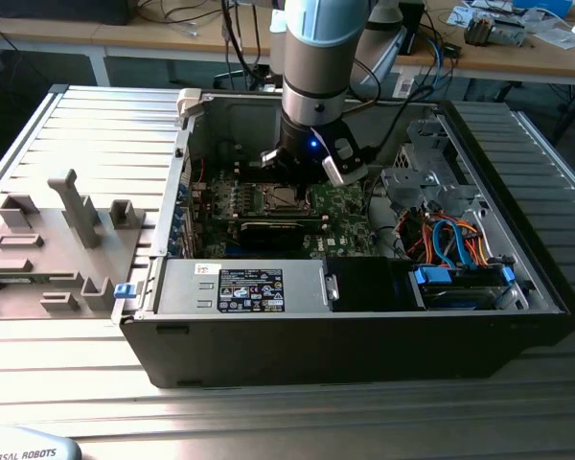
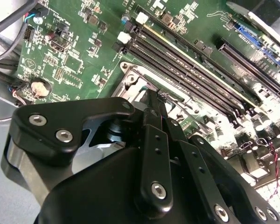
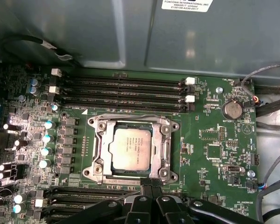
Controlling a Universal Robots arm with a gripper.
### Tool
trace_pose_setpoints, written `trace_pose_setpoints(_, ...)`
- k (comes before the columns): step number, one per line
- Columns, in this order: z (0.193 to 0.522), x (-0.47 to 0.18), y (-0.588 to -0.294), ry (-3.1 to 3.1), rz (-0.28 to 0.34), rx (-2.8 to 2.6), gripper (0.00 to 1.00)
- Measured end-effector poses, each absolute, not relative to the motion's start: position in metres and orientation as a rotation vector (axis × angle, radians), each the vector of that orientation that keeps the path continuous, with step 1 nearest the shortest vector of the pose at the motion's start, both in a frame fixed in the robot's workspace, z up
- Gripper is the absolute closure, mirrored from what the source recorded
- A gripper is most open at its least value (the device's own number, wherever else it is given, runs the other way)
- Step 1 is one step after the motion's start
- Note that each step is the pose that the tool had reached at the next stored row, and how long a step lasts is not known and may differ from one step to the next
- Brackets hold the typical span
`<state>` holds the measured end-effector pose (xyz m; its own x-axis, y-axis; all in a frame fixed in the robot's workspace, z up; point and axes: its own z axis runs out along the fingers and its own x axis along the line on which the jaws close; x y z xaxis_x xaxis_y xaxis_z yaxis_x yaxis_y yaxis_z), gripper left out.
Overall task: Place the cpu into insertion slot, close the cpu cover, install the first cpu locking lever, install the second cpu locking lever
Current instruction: 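Install the second cpu locking lever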
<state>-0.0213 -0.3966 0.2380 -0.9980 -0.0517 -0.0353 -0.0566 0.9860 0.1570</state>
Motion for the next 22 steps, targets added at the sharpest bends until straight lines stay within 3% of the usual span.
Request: trace_pose_setpoints(22, 0.226, -0.055, -0.413, 3.099, 0.251, -0.084, 0.89)
